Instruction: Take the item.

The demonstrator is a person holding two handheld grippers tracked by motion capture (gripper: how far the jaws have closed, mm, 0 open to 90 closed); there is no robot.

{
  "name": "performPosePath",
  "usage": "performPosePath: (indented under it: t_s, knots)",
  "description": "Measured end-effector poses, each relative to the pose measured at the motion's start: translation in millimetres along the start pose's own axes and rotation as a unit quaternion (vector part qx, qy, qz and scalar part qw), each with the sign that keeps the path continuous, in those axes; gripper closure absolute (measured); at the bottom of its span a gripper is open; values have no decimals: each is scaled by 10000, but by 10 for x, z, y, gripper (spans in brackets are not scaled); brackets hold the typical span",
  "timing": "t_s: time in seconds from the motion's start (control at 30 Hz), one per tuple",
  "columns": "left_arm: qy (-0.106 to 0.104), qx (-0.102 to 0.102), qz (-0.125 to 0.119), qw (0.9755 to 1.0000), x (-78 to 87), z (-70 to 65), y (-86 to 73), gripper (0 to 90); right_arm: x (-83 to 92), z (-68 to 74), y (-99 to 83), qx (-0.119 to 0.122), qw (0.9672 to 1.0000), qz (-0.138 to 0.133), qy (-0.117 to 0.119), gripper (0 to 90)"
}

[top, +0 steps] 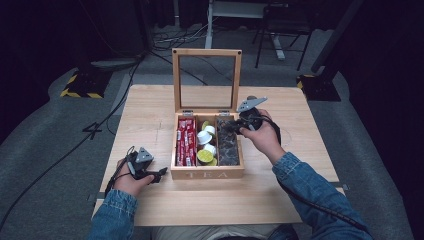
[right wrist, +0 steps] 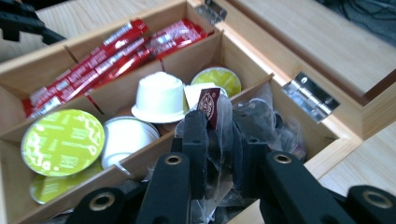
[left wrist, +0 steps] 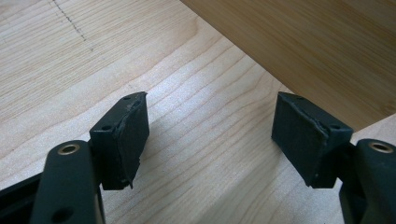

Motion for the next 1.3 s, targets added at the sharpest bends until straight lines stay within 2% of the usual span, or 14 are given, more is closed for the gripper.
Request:
performPosePath:
  t_s: [0.17,0.37,0.53,0.87,1.1,1.3]
  knots:
    - [-34,-17,-7,10000,1,3,-1,279,129,37,64,207,9997,-134,-66,779]
    - [-33,-33,-7,10000,2,4,-2,279,303,55,108,219,9992,-316,-87,779]
    - [-42,-30,-10,10000,1,4,-2,279,460,49,108,193,9988,-416,-144,779]
    - [-53,-56,-23,10000,0,5,-3,279,825,41,33,170,9983,-449,-330,779]
    - [-53,-40,3,10000,-5,7,4,277,1078,-2,-71,34,9974,-516,-500,779]
    - [-14,-42,-16,10000,-11,8,8,276,1225,-43,-139,-47,9969,-522,-583,779]
Point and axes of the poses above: each handheld gripper's, and its own axes: x roughly backward along the jaws, y roughly out of its top, z roughly to its left, the point moved 8 cm from there along -x, roughly forward along the jaws, and after that the axes turned 12 degrees about y, right-handed, at the moved point
